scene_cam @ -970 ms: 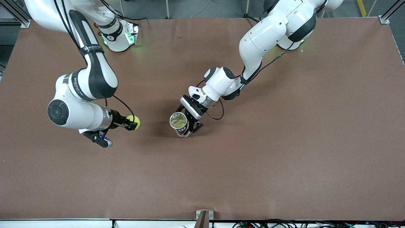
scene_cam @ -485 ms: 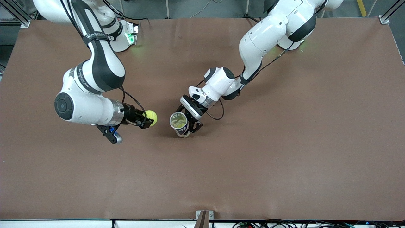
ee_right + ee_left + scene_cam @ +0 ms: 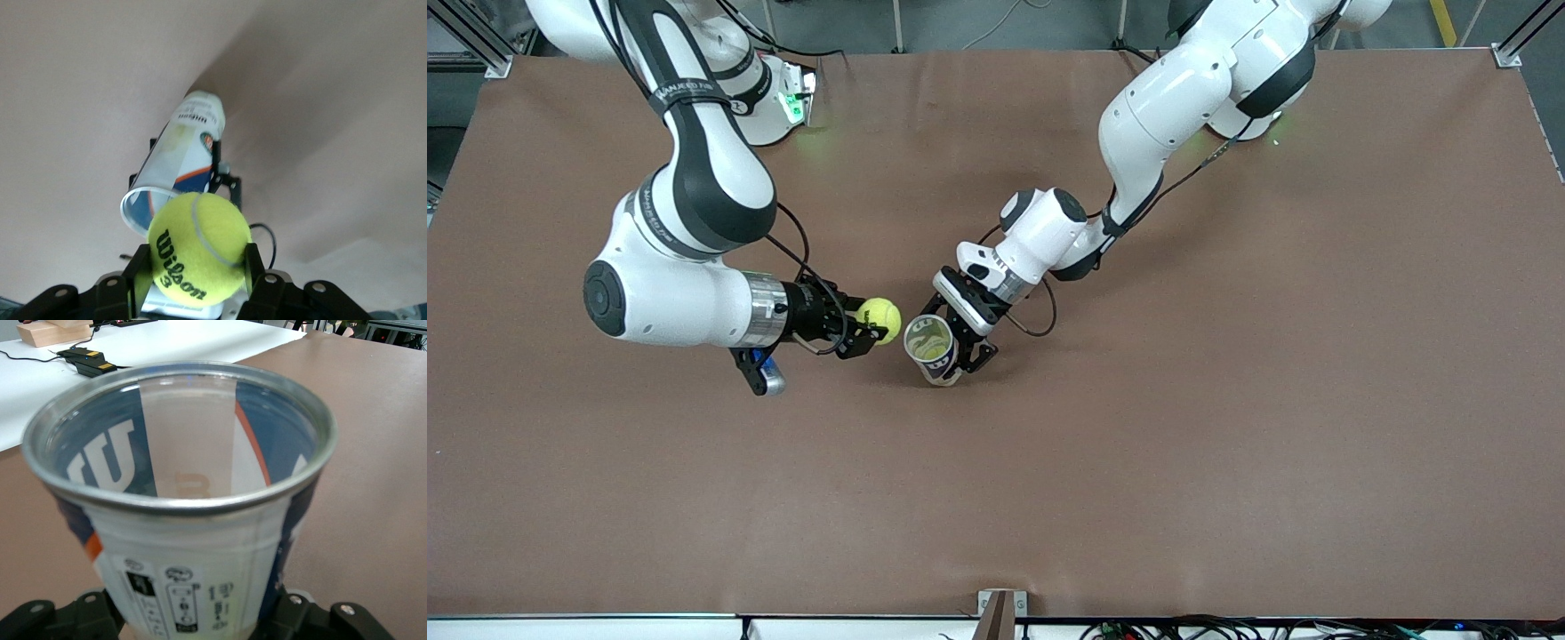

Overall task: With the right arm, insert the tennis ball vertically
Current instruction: 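Lift the second ball and carry it over the can with the right gripper, then drop the second ball into the can and withdraw the right gripper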

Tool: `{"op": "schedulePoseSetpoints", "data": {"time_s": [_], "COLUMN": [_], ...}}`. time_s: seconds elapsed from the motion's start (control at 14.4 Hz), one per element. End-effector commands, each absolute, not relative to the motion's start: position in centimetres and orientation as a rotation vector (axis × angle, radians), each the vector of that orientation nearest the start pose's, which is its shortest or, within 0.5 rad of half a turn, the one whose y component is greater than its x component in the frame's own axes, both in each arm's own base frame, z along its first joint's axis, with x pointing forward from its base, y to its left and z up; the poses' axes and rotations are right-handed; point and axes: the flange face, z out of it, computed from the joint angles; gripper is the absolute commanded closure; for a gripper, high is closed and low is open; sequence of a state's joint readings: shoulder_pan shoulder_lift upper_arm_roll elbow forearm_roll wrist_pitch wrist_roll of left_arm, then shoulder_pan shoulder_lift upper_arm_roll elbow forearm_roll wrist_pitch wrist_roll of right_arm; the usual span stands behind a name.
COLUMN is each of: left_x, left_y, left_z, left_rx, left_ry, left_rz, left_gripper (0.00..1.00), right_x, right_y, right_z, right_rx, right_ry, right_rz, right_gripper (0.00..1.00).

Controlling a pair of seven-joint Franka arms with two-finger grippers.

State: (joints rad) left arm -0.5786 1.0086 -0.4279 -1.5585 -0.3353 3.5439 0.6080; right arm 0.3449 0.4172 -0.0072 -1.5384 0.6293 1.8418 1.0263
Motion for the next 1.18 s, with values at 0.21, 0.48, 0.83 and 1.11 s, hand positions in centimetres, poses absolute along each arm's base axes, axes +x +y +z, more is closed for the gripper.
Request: {"op": "schedulePoseSetpoints", "data": {"time_s": [0.21,0.48,0.83,1.11], "left_x": [49.1,49.1,49.1,49.2], "left_y": [-53.4,-53.5,-53.5,-53.5], "left_z": [18.1,18.2,18.2,18.3], "left_rx": [-2.919,-2.919,-2.92,-2.919], "left_ry": [1.342,1.344,1.341,1.341], "left_rz": [-1.544,-1.548,-1.547,-1.55], "left_gripper": [0.22,0.22,0.22,0.21], "right_x": [62.0,62.0,62.3,62.4], "right_y": [29.5,31.4,31.6,31.4], "right_z": [42.7,40.4,38.1,37.4], "right_rx": [-2.331,-2.348,-2.405,-2.416], "right_ry": [1.227,1.233,1.232,1.237], "right_rz": [0.602,0.574,0.538,0.538], "right_gripper": [1.0,1.0,1.0,0.74]}}
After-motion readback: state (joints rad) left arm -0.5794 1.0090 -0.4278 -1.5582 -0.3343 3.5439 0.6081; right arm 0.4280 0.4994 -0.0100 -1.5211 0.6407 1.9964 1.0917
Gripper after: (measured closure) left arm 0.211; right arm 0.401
